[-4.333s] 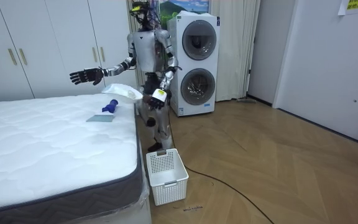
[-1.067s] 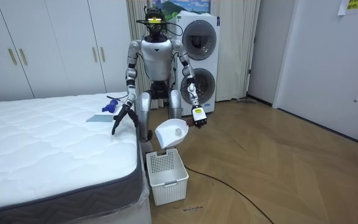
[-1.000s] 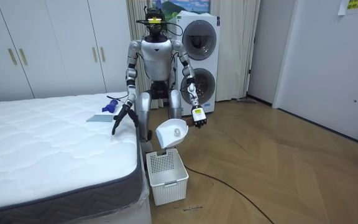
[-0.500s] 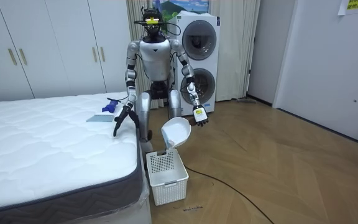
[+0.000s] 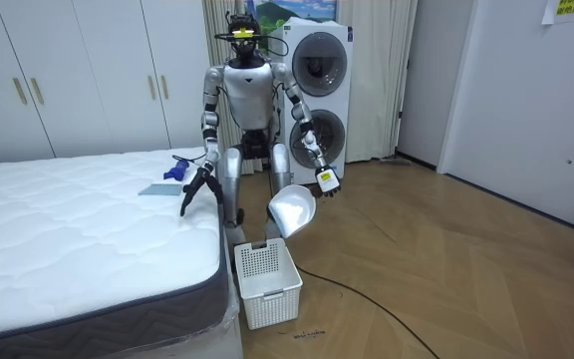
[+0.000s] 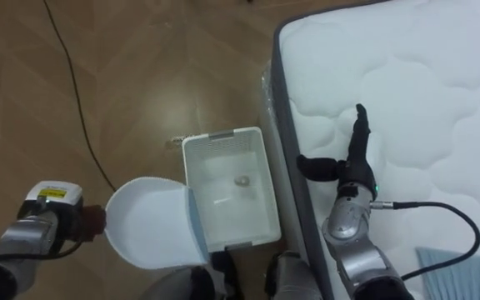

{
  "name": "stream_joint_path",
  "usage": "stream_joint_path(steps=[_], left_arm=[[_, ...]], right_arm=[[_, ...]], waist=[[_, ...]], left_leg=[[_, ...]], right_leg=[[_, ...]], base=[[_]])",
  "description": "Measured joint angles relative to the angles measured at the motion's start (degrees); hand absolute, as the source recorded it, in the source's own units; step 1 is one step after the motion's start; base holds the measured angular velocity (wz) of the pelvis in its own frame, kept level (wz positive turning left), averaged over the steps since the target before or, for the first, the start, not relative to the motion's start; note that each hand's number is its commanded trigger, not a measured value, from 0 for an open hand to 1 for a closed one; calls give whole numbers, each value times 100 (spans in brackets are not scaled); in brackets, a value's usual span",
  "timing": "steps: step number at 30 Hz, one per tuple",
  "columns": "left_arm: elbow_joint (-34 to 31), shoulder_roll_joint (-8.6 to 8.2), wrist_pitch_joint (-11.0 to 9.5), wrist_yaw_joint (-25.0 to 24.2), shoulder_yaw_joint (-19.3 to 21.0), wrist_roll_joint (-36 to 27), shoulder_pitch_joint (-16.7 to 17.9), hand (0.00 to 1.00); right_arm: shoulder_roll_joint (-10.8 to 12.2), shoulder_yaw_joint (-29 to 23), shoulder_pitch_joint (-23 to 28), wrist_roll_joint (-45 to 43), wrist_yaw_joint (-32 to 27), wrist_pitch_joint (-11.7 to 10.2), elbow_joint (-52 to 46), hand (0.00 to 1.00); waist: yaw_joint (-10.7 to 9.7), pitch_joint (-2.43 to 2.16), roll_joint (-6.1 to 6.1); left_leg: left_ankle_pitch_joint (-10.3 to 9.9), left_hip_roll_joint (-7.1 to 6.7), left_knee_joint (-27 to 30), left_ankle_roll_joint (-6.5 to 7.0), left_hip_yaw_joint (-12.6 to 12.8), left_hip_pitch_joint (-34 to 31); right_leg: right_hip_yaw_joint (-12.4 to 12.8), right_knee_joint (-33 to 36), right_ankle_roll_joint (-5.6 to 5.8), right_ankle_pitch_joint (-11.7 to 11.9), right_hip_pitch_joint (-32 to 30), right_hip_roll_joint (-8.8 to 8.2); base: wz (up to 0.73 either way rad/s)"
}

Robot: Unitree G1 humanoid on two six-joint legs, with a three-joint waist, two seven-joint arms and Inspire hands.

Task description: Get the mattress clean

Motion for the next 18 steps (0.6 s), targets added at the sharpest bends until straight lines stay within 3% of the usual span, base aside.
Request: stream_joint_path(steps=[11,18], left_arm=[[-8,24,-7,83,-83,-39,-44,100],[-22,69,-192,751,-81,-185,-74,100]], right_arm=[[-7,169,-11,115,-348,-1,46,0],[-45,178,-20,466,-478,-34,47,0]], waist=[[-26,4,3],[20,13,-6]], left_leg=[[0,34,90,12,0,-117],[-20,79,140,38,46,-104]], right_leg=[[-7,16,0,1,-78,12],[27,21,1,5,-68,46]], base=[[0],[-3]])
